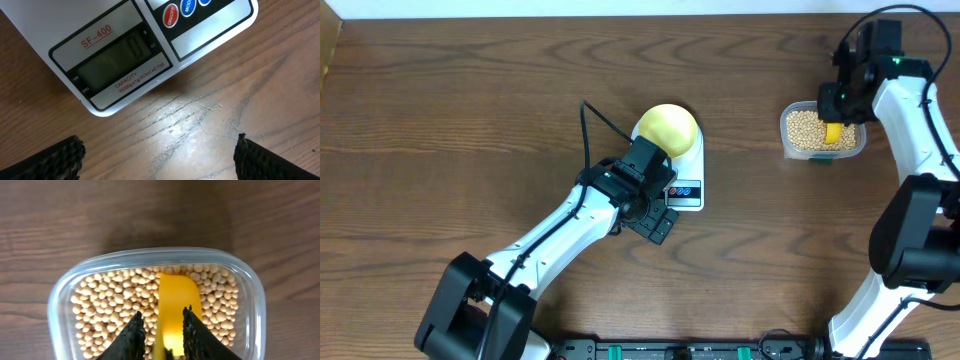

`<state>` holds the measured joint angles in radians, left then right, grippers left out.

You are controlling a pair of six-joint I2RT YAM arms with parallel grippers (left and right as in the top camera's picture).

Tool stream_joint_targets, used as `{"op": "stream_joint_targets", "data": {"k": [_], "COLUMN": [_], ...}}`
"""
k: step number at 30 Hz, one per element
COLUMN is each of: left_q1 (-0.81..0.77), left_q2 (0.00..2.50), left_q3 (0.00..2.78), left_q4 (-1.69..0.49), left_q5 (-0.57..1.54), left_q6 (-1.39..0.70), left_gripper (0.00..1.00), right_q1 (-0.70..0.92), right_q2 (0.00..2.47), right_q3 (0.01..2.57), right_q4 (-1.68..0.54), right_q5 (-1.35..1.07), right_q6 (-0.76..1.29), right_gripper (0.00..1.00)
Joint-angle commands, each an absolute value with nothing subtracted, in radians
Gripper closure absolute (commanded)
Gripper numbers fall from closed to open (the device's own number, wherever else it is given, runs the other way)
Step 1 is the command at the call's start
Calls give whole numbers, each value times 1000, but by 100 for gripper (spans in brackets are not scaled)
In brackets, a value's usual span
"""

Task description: Scoop item into bowl and weigh 50g on scale

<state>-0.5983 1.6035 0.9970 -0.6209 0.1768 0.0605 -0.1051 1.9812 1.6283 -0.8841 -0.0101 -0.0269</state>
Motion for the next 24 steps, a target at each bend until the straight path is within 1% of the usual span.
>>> {"op": "stream_joint_targets", "data": {"k": [1, 4, 6, 7, 8, 11, 17, 21, 23, 24], "left_q1": [-599, -599, -599, -599, -599, -599, -599, -599, -599, -599], "left_q2": [1607, 1607, 1607, 1607, 1607, 1607, 1607, 1607, 1607, 1607], "left_q3": [1017, 1017, 1017, 1017, 1017, 1017, 1017, 1017, 1017, 1017], "left_q4": [-624, -624, -624, -624, -623, -624, -624, -624, -623, -623], "left_q5": [166, 166, 167, 167, 166, 166, 166, 166, 166, 166], "left_q6": [78, 78, 78, 78, 78, 78, 78, 78, 78, 78], "left_gripper": [2, 2, 2, 2, 2, 2, 2, 2, 2, 2], "right_q1": [-103, -103, -103, -103, -103, -103, -103, -103, -103, -103], "right_q2": [1983, 1982, 1983, 1983, 1983, 1983, 1974, 1973, 1973, 1973], "right_q3": [1624, 1624, 1624, 1624, 1624, 1624, 1677, 1743, 1765, 1774], "right_q4": [-874, -861, -850, -843, -836, -806, -816, -822, -822, -822], "right_q5": [36, 35, 35, 35, 35, 35, 35, 8, -28, -52], "right_q6": [-46, -51, -51, -51, -51, -51, -51, -50, -49, -49], "right_gripper": [76, 76, 72, 62, 55, 43, 42, 38, 41, 44]}}
